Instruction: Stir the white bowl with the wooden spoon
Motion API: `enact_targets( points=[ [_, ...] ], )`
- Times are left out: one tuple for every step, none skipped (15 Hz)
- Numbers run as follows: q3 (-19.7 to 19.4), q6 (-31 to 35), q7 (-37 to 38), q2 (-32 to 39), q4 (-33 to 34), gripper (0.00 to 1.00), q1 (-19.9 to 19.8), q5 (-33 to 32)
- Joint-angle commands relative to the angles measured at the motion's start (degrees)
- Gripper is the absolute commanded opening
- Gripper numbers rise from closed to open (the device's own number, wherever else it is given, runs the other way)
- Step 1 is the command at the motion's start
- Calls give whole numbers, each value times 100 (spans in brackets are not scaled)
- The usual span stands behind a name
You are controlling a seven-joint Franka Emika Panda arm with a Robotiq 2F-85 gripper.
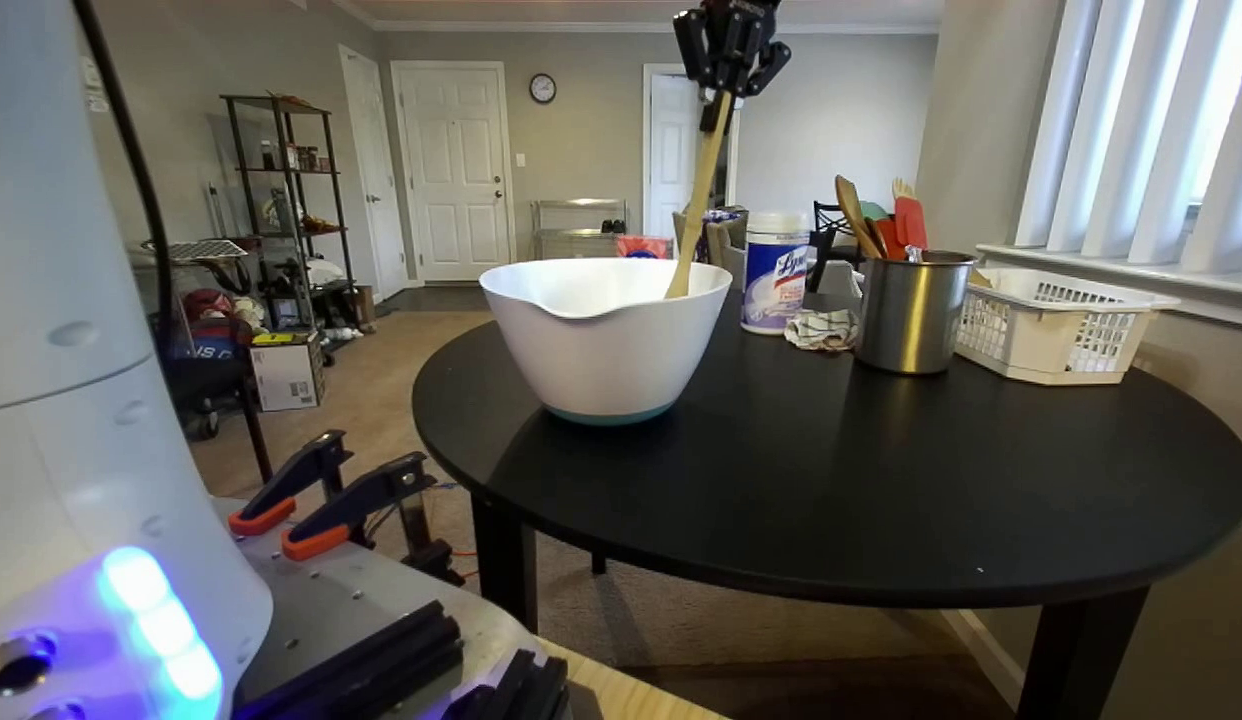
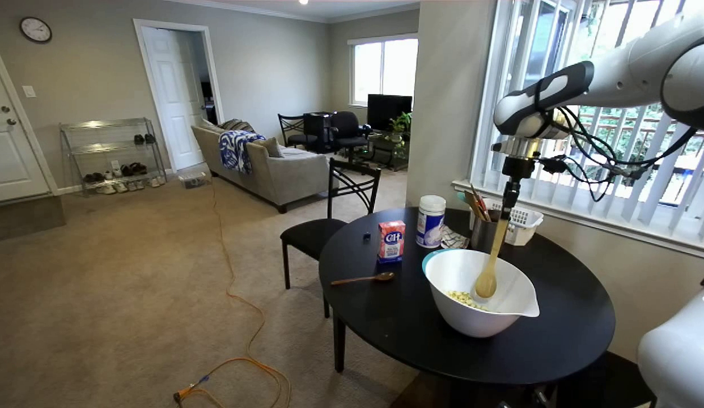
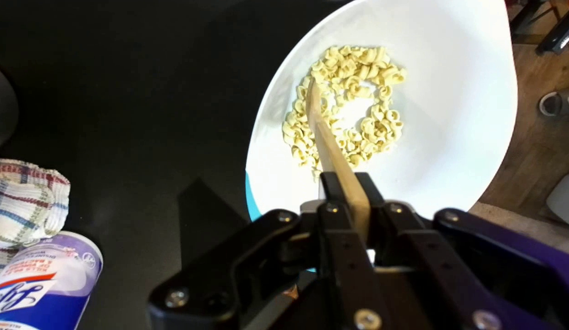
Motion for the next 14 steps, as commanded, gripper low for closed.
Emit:
enact_targets(
  points=[
    [2,289,-15,-491,-487,5,195,81],
    [5,333,-12,-518,-523,5,250,21],
    [19,406,28,-488,-535,5,316,-80],
    [28,506,75,-470,-560,5,372,-206],
    [43,612,117,-402,-562,5,428,-328],
    [55,736,161,-330,-571,5,475,-472],
    [62,868,210,-243,-587,5,513,-607],
    [66,971,257,-166,-602,5,540,-728],
    [68,1051,302,-87,-612,5,559,-817],
    [67,1099,332,-20,-615,5,569,-868],
    [69,1143,355,38,-621,5,572,-897],
    [75,1141,351,76,-618,5,564,-876],
    [82,1095,334,102,-609,5,558,-846],
    [87,1022,300,111,-589,5,549,-797]
  ],
)
